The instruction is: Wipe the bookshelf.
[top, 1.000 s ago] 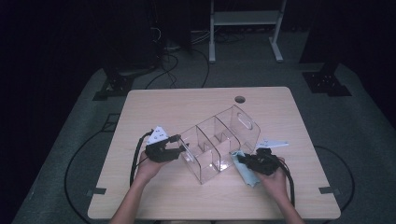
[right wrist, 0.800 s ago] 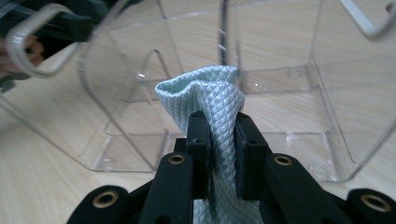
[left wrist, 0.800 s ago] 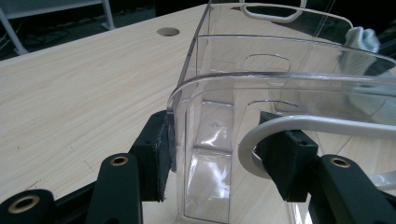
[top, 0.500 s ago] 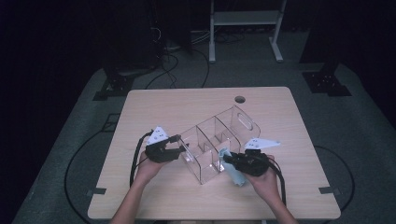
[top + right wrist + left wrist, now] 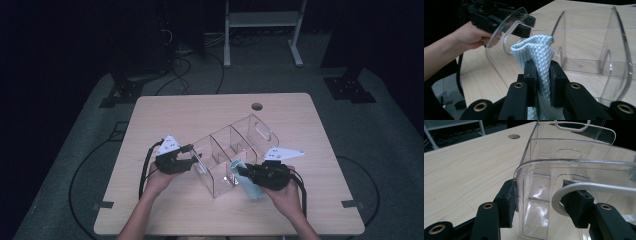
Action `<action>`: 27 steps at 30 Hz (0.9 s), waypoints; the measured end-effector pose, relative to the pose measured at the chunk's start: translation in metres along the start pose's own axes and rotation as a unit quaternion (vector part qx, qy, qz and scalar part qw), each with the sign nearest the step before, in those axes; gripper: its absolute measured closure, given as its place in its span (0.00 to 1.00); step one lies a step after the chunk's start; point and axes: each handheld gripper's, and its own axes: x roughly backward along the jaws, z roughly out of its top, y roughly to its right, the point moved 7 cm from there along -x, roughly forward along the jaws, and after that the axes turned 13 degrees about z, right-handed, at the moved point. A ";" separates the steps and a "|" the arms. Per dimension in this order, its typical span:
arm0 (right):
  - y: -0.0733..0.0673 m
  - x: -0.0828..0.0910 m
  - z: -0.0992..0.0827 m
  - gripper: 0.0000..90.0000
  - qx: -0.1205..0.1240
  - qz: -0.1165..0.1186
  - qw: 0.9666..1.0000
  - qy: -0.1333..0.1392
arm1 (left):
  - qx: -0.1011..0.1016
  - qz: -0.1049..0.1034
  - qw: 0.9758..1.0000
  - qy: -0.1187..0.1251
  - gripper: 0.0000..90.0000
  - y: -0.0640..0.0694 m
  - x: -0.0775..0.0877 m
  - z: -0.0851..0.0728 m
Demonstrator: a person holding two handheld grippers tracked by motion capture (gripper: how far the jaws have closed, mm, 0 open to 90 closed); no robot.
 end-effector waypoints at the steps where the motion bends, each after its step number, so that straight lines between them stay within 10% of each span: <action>1: -0.003 -0.001 0.001 0.87 0.004 0.003 1.000 -0.006 | -0.001 0.001 1.000 0.000 0.52 0.000 0.000 0.000; 7: 0.003 -0.015 -0.009 0.87 0.023 -0.049 0.998 -0.037 | -0.002 0.001 1.000 -0.002 0.52 0.002 0.000 0.000; 14: 0.007 -0.022 -0.024 0.86 0.015 -0.043 0.999 -0.017 | -0.003 0.002 1.000 -0.001 0.52 0.002 0.000 0.000; 22: 0.021 -0.036 -0.055 0.87 -0.015 -0.049 0.997 -0.061 | -0.003 0.004 1.000 0.000 0.52 0.001 -0.001 0.000; 27: 0.014 -0.028 -0.038 0.87 0.004 -0.056 0.998 -0.042 | 0.002 0.003 1.000 0.002 0.52 0.000 -0.002 0.001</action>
